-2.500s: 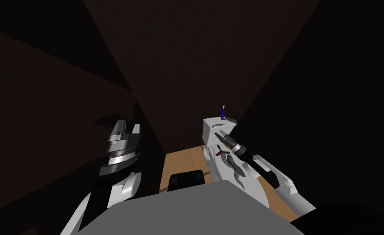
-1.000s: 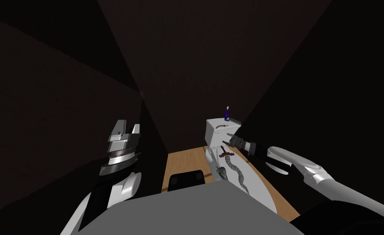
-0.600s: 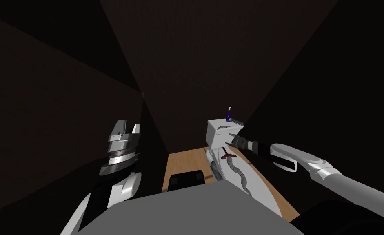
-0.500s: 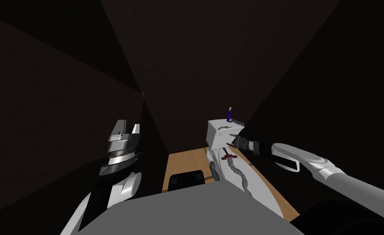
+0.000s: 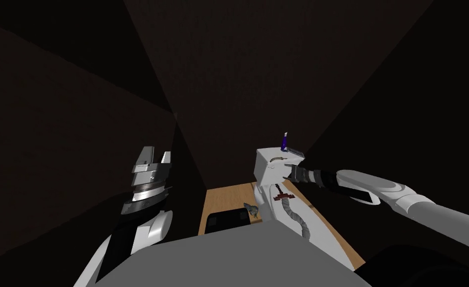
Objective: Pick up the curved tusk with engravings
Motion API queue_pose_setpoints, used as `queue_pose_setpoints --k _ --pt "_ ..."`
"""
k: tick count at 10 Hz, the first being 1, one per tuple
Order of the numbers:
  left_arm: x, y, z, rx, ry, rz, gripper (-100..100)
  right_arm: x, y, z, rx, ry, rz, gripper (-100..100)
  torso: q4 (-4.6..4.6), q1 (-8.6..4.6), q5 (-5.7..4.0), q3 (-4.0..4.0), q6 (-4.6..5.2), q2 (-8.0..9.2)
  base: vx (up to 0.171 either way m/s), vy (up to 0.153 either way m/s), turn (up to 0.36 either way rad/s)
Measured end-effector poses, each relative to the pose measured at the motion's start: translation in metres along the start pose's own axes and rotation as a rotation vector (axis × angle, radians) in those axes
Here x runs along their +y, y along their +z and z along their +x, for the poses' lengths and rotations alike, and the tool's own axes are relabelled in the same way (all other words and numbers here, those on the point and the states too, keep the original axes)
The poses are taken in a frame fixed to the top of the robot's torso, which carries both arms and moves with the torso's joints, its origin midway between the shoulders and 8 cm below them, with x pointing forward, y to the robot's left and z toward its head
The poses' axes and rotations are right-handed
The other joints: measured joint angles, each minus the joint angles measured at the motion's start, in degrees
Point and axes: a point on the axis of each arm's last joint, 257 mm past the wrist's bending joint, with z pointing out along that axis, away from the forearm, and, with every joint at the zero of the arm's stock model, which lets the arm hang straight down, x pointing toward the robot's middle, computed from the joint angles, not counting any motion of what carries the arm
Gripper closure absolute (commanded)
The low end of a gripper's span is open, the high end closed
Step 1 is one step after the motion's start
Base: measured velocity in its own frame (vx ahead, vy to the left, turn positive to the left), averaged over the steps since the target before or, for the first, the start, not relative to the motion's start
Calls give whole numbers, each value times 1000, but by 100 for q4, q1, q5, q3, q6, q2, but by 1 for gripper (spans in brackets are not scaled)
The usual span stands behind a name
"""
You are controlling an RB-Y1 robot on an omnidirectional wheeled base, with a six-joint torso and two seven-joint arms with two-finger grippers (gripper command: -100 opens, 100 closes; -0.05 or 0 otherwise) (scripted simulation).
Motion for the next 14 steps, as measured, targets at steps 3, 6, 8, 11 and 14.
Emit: queue_pose_setpoints --k 3,6,8,11,14 --pt "0 0 0 0 0 0 0 -7 -13 34 129 -145 -57 -100 -5 -8 -2 -12 -1 -20 143 -17 75" --pt "0 0 0 0 0 0 0 -14 -34 62 238 -270 -120 -100 -7 -1 -2 -15 0 -25 143 -8 66" --pt "0 0 0 0 0 0 0 -17 -42 75 292 -336 -159 -100 -6 5 -1 -14 0 -22 144 12 72" --pt "0 0 0 0 0 0 0 -22 -53 88 351 -414 -204 0 -4 1 -2 -8 2 -9 91 -5 43" --pt "0 0 0 0 0 0 0 -21 -52 88 341 -413 -197 -100 7 4 -2 16 5 28 18 3 5"
